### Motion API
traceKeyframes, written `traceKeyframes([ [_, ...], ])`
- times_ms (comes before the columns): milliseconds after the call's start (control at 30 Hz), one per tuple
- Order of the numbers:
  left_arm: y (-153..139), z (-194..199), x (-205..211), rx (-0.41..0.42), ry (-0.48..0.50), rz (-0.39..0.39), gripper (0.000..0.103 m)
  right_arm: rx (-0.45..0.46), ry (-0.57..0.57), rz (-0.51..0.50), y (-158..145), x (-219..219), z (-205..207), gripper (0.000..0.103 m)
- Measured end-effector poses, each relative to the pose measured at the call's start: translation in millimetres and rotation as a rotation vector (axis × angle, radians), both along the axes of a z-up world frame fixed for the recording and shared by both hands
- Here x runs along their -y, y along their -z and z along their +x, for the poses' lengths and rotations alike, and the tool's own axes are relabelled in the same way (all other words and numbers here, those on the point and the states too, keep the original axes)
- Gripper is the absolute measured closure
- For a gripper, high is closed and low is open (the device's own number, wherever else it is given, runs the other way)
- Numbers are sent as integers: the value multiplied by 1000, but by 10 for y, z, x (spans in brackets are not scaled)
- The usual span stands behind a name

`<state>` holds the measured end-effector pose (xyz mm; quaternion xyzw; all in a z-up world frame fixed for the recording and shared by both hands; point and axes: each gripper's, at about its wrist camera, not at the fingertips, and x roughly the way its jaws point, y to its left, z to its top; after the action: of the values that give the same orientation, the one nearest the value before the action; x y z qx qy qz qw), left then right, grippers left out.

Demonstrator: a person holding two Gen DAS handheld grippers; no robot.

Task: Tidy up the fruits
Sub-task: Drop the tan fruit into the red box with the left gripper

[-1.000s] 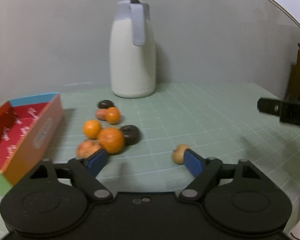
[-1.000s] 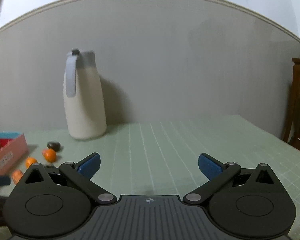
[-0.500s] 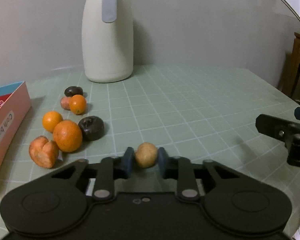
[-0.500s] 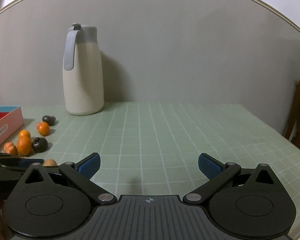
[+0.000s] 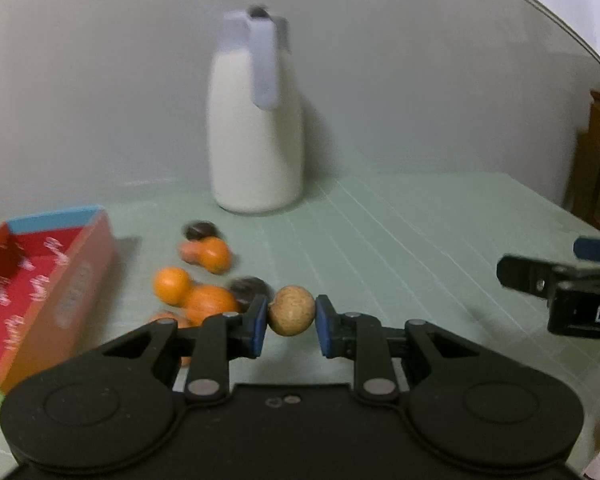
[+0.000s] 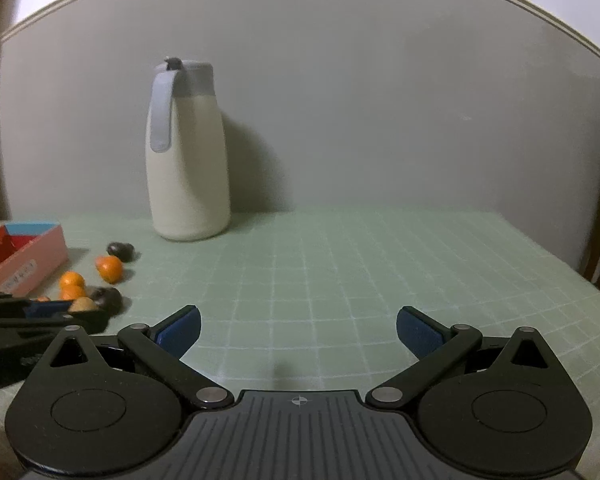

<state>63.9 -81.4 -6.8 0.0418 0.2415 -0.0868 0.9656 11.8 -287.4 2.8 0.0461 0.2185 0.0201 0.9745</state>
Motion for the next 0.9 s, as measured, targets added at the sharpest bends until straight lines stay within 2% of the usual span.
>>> traceKeyframes([
  [167, -184, -144, -353, 72, -74, 12, 88, 11, -60, -35, -39, -293, 17, 0],
  [300, -288, -236, -736, 124, -166, 39, 88, 26, -105, -24, -85, -529, 12, 0],
  [400, -317, -238, -1038, 115, -244, 19, 88, 39, -159, -20, -97, -731, 4, 0],
  [600, -245, -127, -1548, 39, -355, -56, 87, 37, -262, -38, -79, -1150, 12, 0],
  [667, -205, -119, -1609, 12, -360, -68, 78, 19, -288, -40, -39, -1279, 39, 0],
  [700, -204, -124, -1608, 15, -368, -62, 66, 7, -299, -43, -25, -1327, 51, 0],
  [733, -211, -148, -1601, 29, -374, -56, 43, 0, -306, -47, -13, -1386, 69, 0],
  [800, -233, -242, -1587, 81, -384, -35, 16, -1, -320, -46, -4, -1470, 96, 0],
  [900, -242, -314, -1610, 106, -385, -13, 13, -14, -330, -48, 21, -1556, 124, 0],
])
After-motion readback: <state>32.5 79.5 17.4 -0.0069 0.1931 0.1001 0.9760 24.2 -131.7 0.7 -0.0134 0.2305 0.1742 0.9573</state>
